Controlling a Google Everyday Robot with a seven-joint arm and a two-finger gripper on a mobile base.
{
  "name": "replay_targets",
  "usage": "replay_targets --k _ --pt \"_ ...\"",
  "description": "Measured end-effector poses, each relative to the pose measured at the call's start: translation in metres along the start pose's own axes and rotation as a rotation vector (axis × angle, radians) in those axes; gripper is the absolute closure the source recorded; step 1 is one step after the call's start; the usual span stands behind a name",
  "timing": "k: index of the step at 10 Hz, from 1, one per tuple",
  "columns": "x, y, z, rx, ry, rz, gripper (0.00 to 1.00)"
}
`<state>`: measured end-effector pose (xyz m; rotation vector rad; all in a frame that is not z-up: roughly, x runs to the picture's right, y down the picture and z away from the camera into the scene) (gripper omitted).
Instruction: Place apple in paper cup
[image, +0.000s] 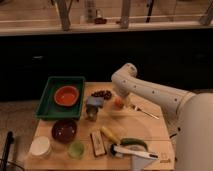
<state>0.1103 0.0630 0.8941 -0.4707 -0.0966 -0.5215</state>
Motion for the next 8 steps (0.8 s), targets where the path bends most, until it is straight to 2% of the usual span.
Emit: replay_targets --k 1,4,5,8 --pt "0.001 0.002 0.009 -0.015 0.0 0.037 0.2" --pt "0.004 0.007 0.025 -0.048 -0.009 0.083 0.2" --pt "0.007 0.01 0.029 -0.056 -0.012 0.094 0.25" --pt "0.009 0.017 0.039 -0.07 -0.051 0.105 0.56"
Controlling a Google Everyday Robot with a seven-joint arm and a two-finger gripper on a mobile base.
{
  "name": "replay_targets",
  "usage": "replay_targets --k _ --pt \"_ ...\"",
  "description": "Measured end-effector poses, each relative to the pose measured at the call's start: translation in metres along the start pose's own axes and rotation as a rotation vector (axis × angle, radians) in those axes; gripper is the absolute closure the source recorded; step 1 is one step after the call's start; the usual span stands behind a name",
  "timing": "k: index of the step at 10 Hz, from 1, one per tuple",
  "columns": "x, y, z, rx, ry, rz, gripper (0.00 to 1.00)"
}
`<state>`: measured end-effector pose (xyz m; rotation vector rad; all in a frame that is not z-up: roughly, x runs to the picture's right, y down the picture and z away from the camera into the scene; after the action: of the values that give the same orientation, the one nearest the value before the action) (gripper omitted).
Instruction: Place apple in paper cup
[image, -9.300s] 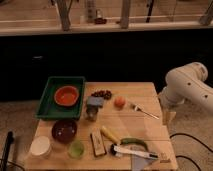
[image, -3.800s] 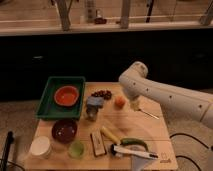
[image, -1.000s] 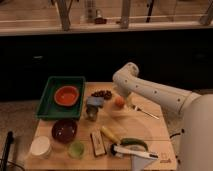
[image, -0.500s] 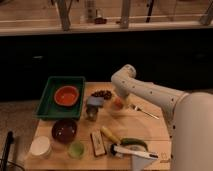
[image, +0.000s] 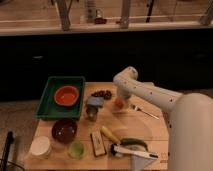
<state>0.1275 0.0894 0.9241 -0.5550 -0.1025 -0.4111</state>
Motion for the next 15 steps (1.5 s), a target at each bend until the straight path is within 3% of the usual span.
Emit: replay_targets --k 2,3,5,8,15 --pt "0.0 0.001 -0.001 0.006 -0.012 -0.004 0.74" --pt "-0.007 -0.002 -0.008 0.02 -0.017 -0.02 0.87" --pt "-0.012 -0.006 -0.03 0.046 -0.015 -0.048 0.99" --pt "-0.03 -0.014 -0.061 0.088 -0.042 -0.113 1.0" --pt "-0.052 -0.023 -0.09 0.111 -0.075 -0.217 1.0"
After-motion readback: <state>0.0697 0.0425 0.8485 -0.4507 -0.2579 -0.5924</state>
